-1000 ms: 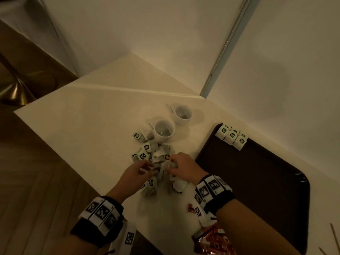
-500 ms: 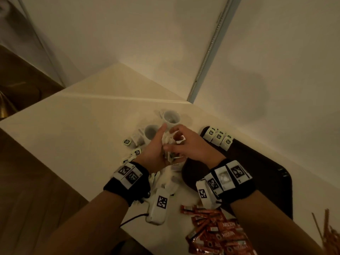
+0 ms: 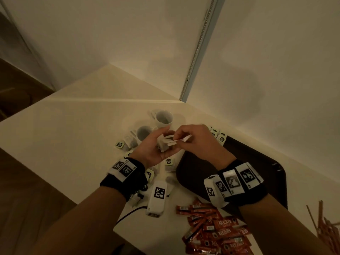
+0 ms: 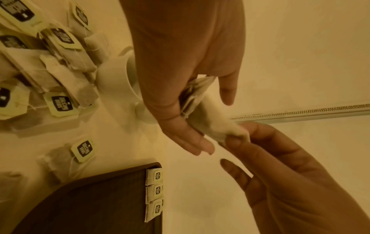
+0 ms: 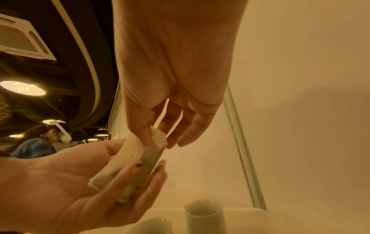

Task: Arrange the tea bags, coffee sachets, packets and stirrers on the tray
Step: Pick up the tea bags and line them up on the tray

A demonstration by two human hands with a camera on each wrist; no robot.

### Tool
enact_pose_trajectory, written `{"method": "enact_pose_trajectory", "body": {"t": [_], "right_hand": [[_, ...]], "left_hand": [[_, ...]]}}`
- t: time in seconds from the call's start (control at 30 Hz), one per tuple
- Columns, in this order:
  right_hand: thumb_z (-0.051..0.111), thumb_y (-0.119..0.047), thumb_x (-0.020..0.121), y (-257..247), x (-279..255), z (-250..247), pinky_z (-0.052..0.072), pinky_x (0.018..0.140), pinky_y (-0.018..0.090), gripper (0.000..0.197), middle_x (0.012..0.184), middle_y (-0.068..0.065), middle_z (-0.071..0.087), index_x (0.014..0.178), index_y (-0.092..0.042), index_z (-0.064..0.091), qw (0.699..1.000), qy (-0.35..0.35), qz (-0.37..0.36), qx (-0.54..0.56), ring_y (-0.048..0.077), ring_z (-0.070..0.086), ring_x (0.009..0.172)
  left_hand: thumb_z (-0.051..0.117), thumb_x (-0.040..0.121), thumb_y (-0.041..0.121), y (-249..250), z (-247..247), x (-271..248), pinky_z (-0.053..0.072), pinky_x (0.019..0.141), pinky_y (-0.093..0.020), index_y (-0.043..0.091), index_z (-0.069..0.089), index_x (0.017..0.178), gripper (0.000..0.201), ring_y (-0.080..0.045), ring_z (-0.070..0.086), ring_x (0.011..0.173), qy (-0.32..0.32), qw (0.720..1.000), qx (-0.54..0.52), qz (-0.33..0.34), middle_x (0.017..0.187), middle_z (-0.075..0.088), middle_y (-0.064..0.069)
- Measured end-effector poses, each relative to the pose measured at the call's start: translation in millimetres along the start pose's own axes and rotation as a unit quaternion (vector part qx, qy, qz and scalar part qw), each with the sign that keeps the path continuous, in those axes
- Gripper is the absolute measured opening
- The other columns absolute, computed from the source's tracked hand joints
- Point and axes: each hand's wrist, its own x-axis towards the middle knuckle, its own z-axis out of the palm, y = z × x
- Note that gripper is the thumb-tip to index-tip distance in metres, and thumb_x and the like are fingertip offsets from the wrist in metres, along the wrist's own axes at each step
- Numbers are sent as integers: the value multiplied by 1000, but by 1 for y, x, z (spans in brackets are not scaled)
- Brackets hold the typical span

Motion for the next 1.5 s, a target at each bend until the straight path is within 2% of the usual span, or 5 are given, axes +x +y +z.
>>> {"method": "enact_pose_trajectory", "body": {"t": [0.77, 1.0, 1.17, 1.37, 1.5], "right_hand": [[61, 2, 86, -3, 3, -44, 52, 66, 21, 16, 87, 6, 67, 99, -8, 59, 976, 46, 30, 209, 7, 64, 77], [63, -4, 87, -6, 3, -51, 52, 65, 24, 7, 86, 6, 65, 91, -8, 62, 981, 76, 17, 178, 17, 61, 75], [62, -2, 87, -9, 6, -55, 54, 67, 29, 10, 86, 6, 65, 91, -11, 61, 979, 70, 18, 189, 15, 61, 71], [60, 0, 88, -7, 4, -53, 55, 67, 27, 14, 87, 7, 65, 92, -13, 56, 975, 70, 28, 208, 15, 62, 71], [58, 1, 89, -7, 3, -52, 55, 70, 25, 21, 91, 14, 63, 103, -14, 60, 975, 73, 25, 207, 18, 63, 72]], "left_hand": [[80, 69, 16, 3, 21, 0, 40, 57, -19, 24, 72, 90, 24, -8, 53, 62, -14, 918, 287, 274, 71, 62, 3], [77, 70, 27, 17, 36, -2, 53, 83, -50, -2, 67, 95, 40, -52, 60, 88, -15, 875, 319, 365, 92, 61, -35], [64, 87, 7, 18, 39, -2, 43, 59, -14, 1, 67, 89, 7, 0, 57, 57, 11, 869, 348, 352, 60, 62, 13], [68, 84, 9, 16, 39, -5, 49, 70, -21, -5, 68, 95, 17, -11, 64, 72, 2, 865, 358, 352, 83, 68, -19], [62, 89, 11, 15, 37, -5, 40, 54, -13, 5, 69, 91, 10, -1, 50, 54, 35, 869, 348, 349, 56, 59, 11]]}}
